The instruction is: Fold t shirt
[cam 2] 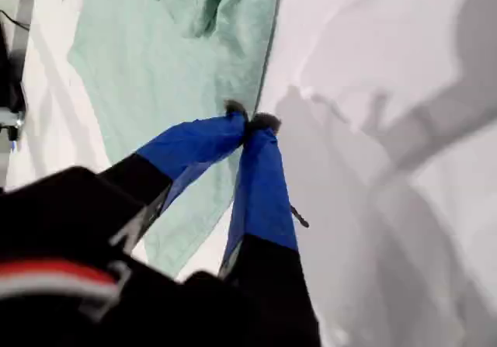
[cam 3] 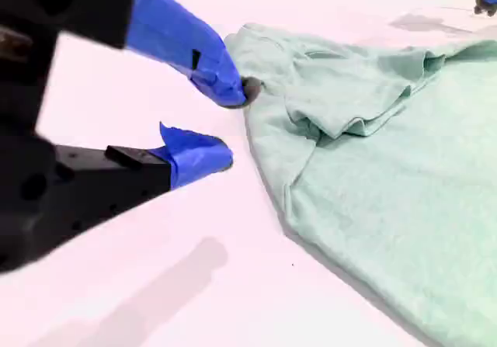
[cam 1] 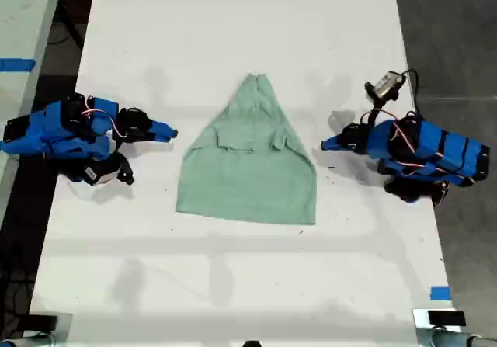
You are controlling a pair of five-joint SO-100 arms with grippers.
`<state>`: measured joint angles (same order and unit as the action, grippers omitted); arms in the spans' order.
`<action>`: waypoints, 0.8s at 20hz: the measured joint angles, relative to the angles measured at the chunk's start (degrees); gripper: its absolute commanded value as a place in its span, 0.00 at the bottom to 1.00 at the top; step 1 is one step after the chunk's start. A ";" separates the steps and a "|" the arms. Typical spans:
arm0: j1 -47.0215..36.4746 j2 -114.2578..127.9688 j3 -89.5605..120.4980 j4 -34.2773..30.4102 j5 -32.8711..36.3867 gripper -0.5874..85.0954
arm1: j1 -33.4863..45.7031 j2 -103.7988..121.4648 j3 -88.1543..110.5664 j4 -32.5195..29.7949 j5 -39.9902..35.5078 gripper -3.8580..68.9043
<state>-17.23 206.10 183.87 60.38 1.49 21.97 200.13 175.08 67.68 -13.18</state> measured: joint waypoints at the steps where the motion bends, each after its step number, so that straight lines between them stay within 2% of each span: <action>1: 0.00 0.00 0.00 0.00 0.00 0.11 | 0.00 0.00 0.00 0.00 0.09 0.15; 3: 0.00 0.00 0.00 0.00 0.00 0.11 | -3.34 0.00 0.09 0.00 0.53 0.20; 6: 0.00 0.00 0.00 0.00 0.00 0.11 | -4.04 0.09 0.09 0.00 1.05 0.20; 10: 0.00 0.00 0.00 0.00 0.00 0.11 | -3.78 0.00 0.09 -6.33 0.09 0.10; 12: 0.00 0.00 0.00 0.00 0.00 0.11 | -4.83 -0.09 0.09 -9.67 -1.32 0.12; 13: 0.00 0.00 0.00 0.00 0.00 0.11 | -5.89 -0.62 -0.18 -8.88 -0.70 0.14; 16: 0.00 0.00 0.00 0.00 0.00 0.11 | -12.30 -6.15 -4.22 -0.18 7.82 0.22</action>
<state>-17.23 206.10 183.87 60.38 1.49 9.67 193.97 170.86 67.50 -5.36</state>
